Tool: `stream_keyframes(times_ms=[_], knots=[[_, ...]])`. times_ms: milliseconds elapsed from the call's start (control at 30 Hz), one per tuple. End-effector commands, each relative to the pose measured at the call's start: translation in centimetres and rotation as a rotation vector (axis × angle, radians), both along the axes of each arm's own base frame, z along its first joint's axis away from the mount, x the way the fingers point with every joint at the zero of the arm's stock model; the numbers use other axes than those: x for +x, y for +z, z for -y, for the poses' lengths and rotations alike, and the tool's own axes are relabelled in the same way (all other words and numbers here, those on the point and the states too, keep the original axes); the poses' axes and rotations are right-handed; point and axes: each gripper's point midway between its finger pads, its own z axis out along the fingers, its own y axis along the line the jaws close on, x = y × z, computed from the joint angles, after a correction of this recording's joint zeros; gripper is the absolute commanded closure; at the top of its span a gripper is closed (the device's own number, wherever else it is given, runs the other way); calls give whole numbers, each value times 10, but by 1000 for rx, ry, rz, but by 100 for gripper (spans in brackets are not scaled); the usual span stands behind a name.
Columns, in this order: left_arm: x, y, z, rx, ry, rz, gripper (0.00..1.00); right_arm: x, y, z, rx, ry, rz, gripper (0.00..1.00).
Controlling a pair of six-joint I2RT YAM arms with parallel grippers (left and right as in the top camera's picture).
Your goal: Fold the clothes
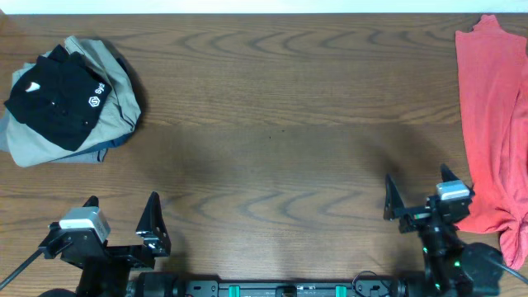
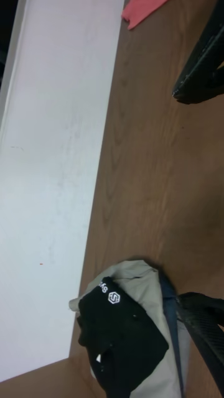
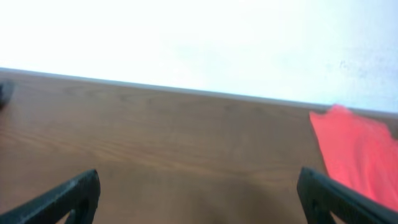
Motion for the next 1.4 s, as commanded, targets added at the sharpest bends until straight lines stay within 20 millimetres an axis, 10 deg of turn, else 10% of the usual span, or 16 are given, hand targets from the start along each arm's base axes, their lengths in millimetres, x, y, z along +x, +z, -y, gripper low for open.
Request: stream_keyframes(times_ms=[0,267,1367], knots=[[0,0,-2,18,5,3,2,11,-23,-3,-25,20,31,1],[0,0,-1,18,5,3,2,30,-75,-3,-30,17,30,1],[0,0,-1,18,5,2,2,31,-74,-1,-48,8,38,1]])
